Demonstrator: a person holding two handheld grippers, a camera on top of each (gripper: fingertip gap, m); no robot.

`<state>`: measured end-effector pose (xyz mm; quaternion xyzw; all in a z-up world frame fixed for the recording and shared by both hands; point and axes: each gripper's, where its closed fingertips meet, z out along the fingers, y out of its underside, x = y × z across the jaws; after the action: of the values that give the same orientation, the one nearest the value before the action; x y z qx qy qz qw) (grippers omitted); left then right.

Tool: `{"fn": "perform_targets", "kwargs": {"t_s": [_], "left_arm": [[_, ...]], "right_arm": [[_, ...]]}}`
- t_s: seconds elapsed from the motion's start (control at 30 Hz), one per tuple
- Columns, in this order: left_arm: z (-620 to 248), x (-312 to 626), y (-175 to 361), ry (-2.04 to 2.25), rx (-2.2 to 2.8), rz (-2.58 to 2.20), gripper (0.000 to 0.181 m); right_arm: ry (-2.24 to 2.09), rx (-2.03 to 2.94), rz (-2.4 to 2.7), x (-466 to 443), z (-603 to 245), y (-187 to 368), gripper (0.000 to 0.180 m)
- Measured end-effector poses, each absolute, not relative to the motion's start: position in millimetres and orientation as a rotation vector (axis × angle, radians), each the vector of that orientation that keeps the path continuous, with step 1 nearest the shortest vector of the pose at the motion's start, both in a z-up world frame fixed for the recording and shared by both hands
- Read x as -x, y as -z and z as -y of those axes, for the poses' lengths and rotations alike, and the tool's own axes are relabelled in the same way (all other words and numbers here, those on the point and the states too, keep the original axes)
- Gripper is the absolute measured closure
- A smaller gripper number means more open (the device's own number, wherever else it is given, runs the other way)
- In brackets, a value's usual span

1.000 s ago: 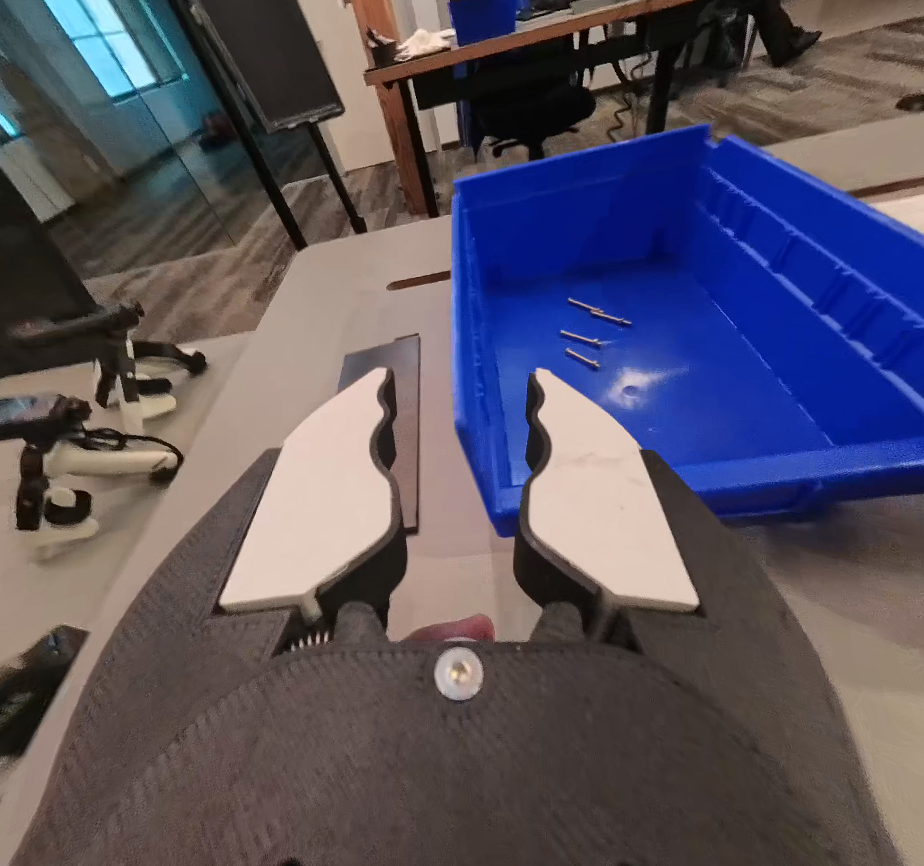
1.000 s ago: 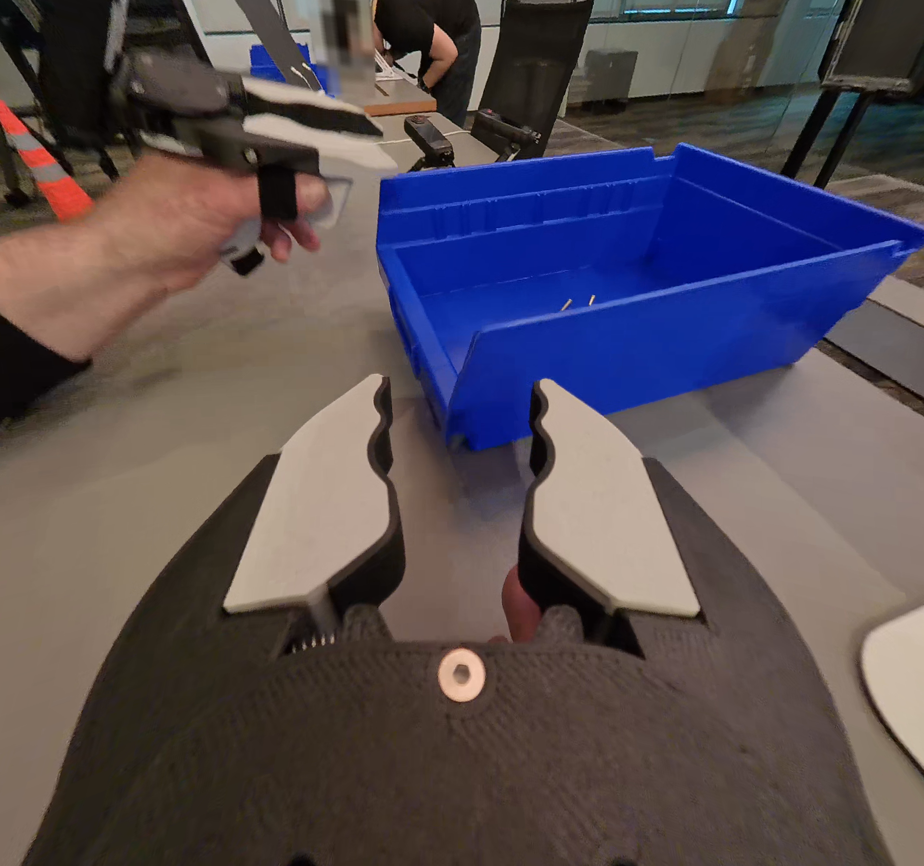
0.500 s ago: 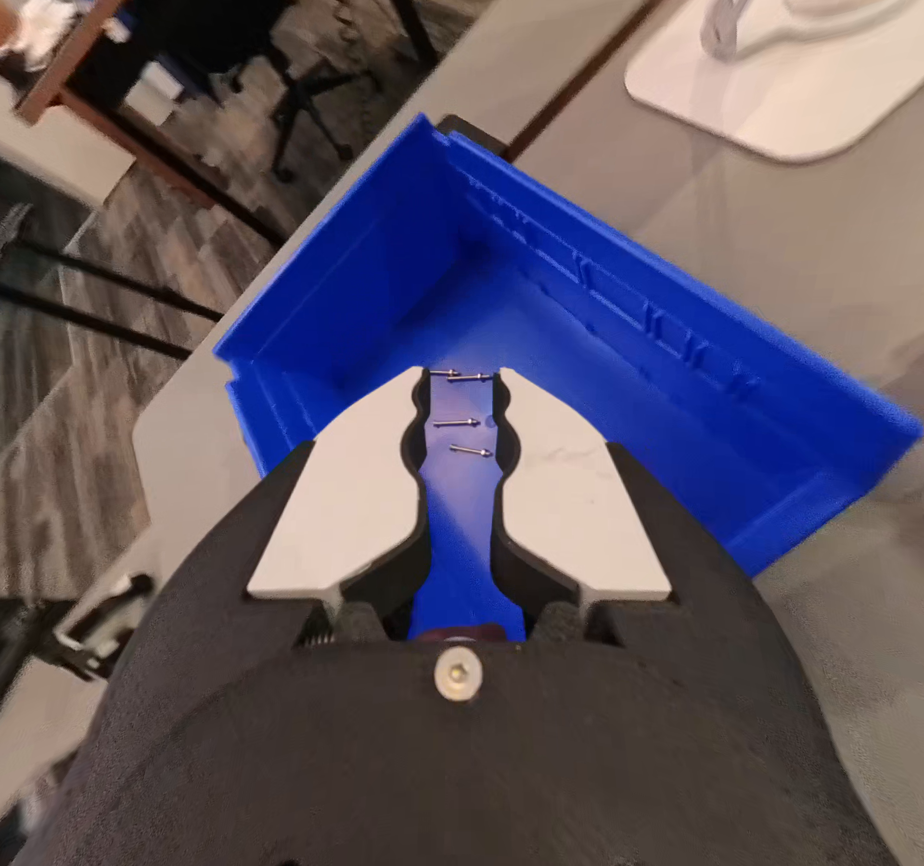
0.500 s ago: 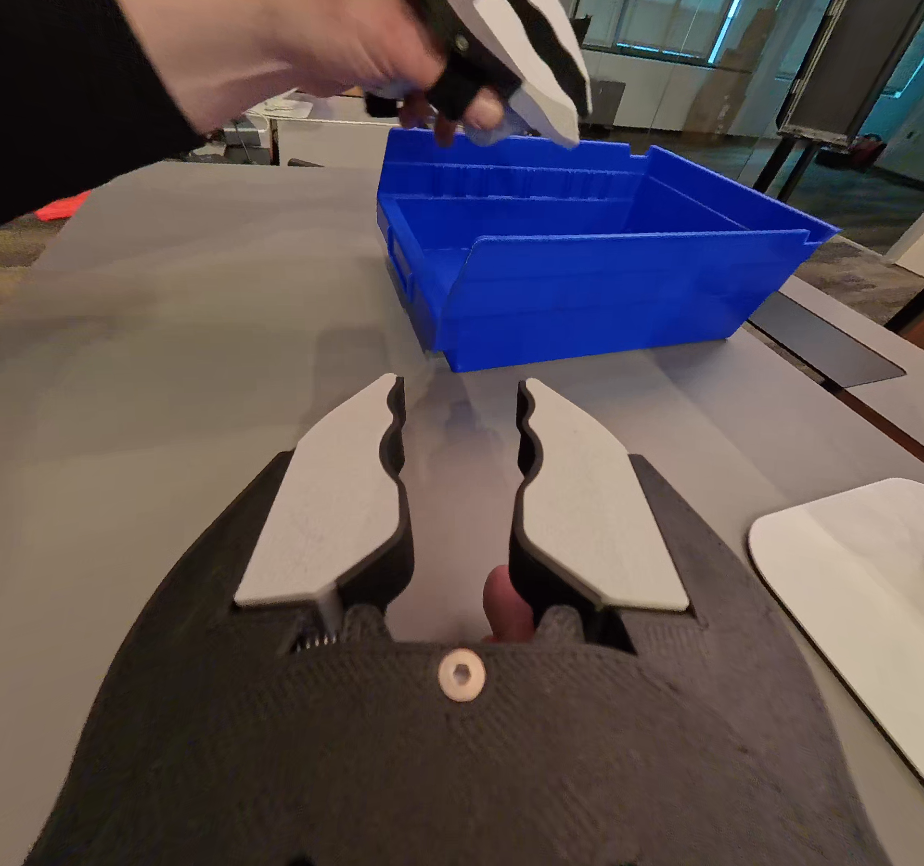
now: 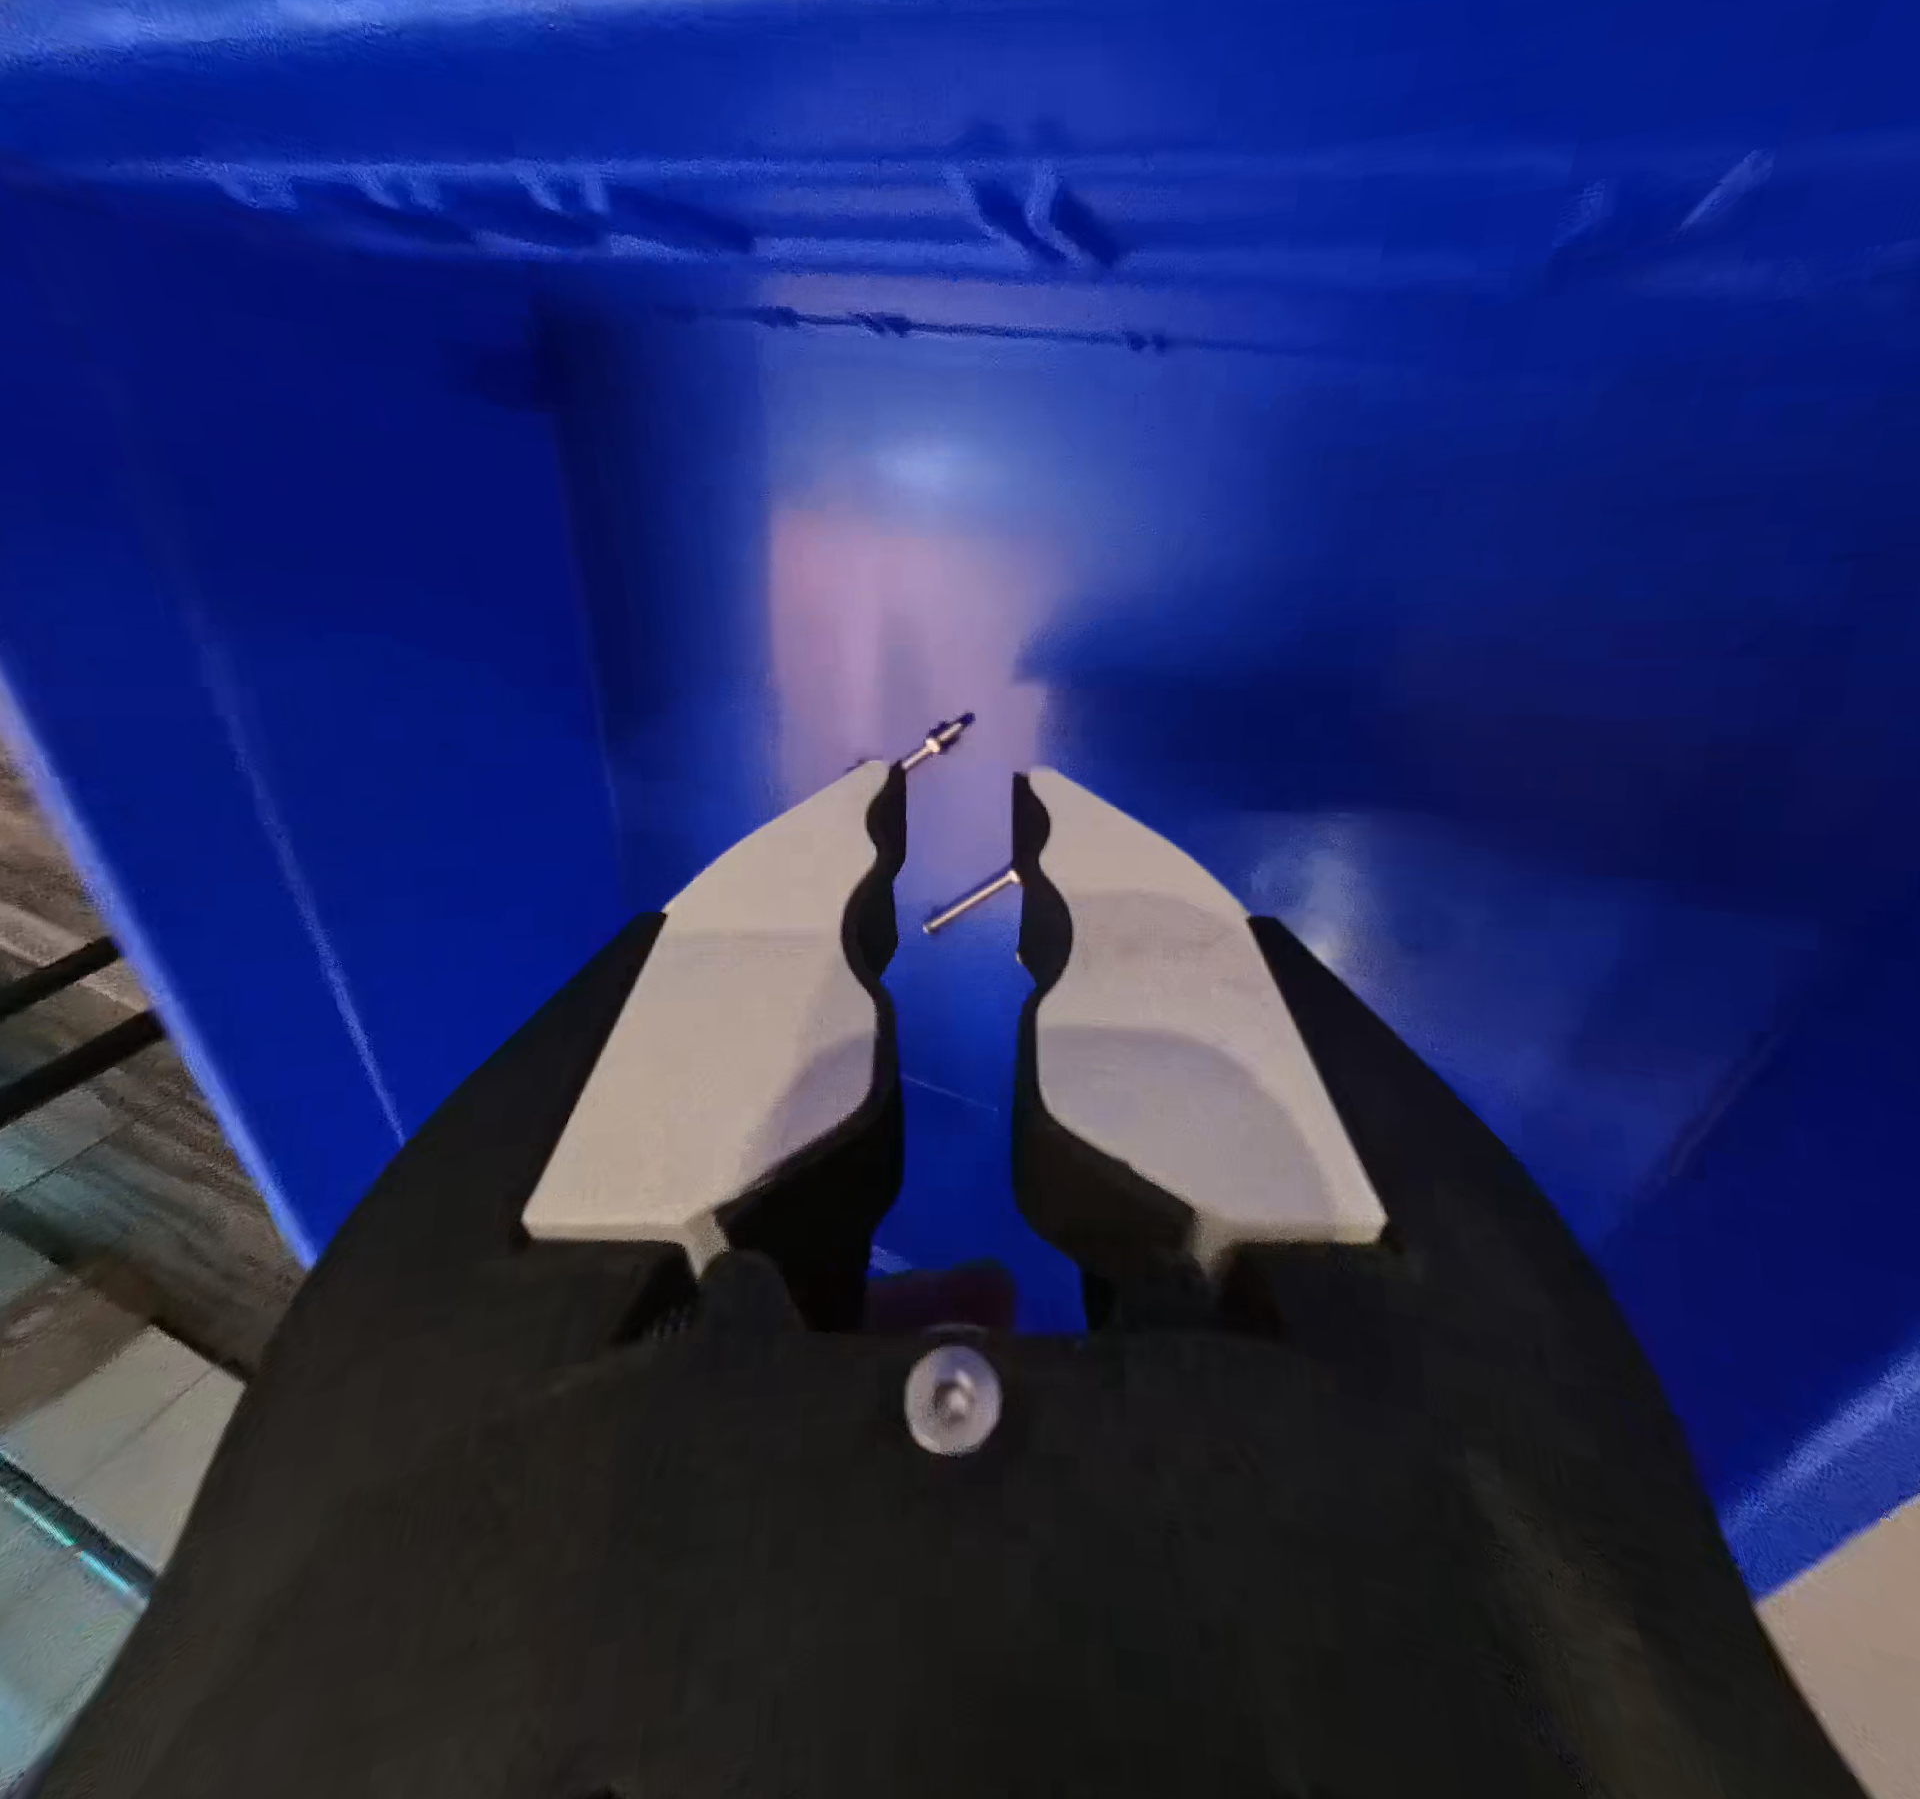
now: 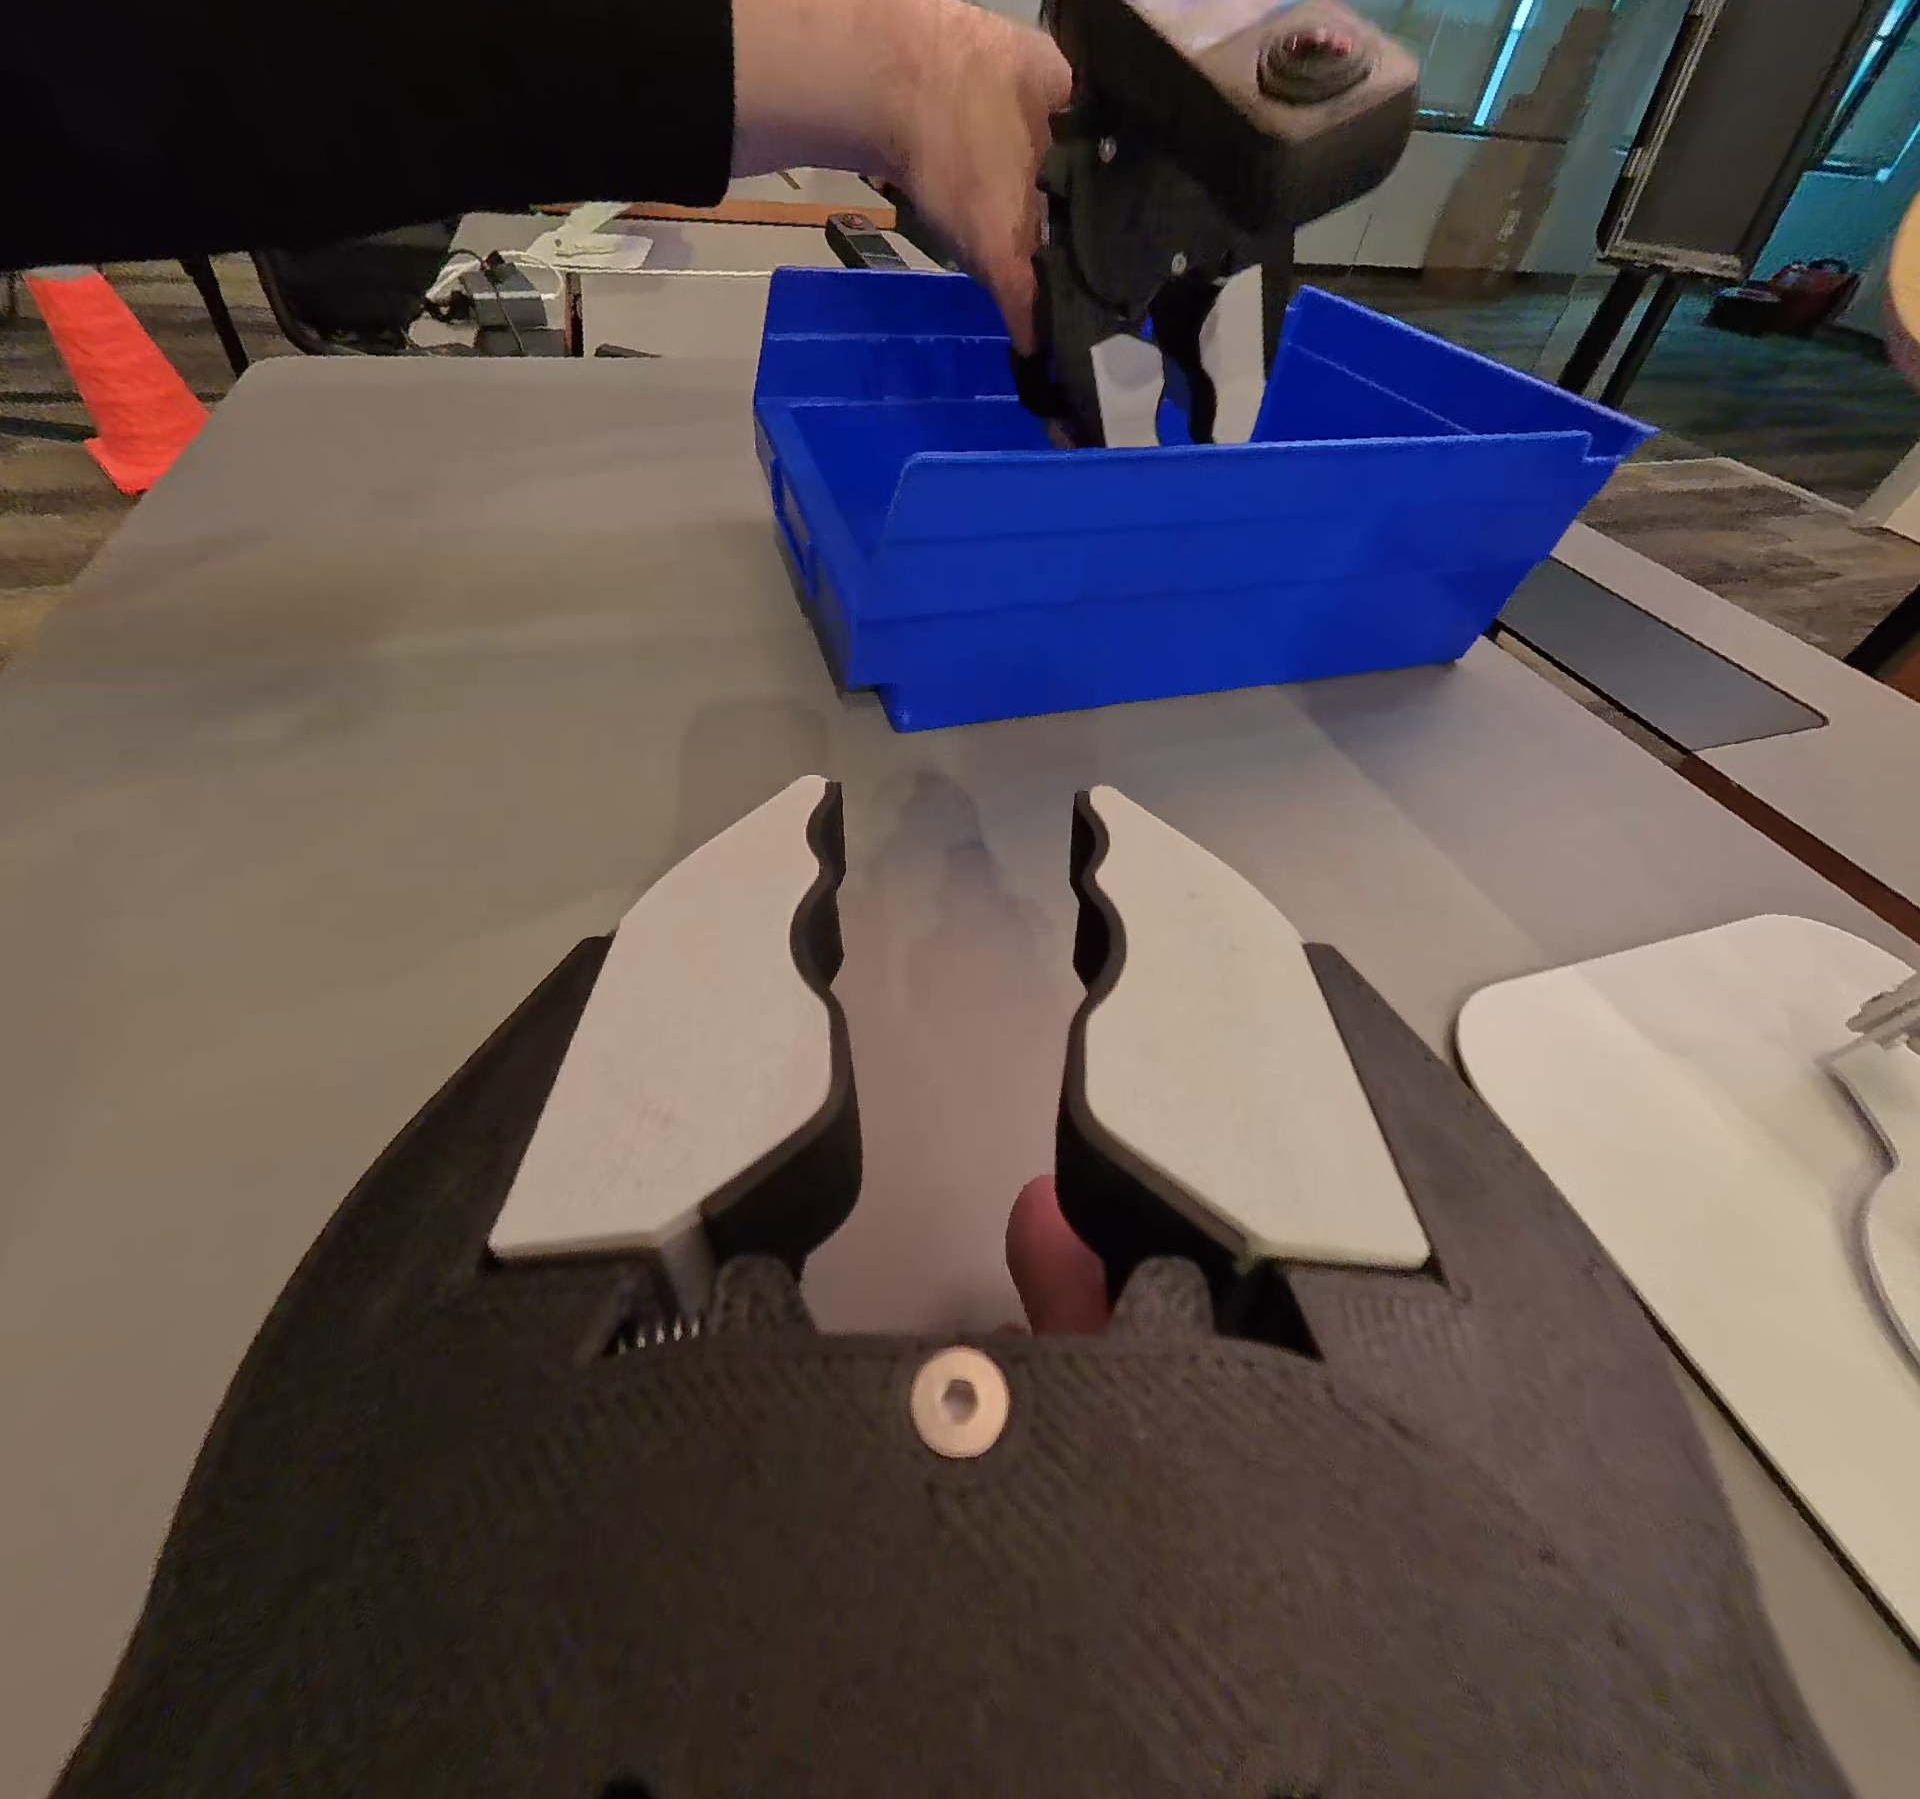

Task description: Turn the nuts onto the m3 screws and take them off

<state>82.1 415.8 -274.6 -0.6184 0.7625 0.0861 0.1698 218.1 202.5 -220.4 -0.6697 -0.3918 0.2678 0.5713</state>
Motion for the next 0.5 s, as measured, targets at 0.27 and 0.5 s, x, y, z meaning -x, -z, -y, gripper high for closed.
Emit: {"fn": "perform_targets", "kwargs": {"t_s": [0.27,0.5], "left_arm": [[-433,-74,291,-0.347,1.696,-2.399,0.165],[-441,-68,299,-0.32,1.671,-2.479,0.162]], "right_arm": [[-0.631,1.568,0.918,-224,-203,220,0.14],[-0.655,1.569,0.896,-226,-204,218,0.14]]}}
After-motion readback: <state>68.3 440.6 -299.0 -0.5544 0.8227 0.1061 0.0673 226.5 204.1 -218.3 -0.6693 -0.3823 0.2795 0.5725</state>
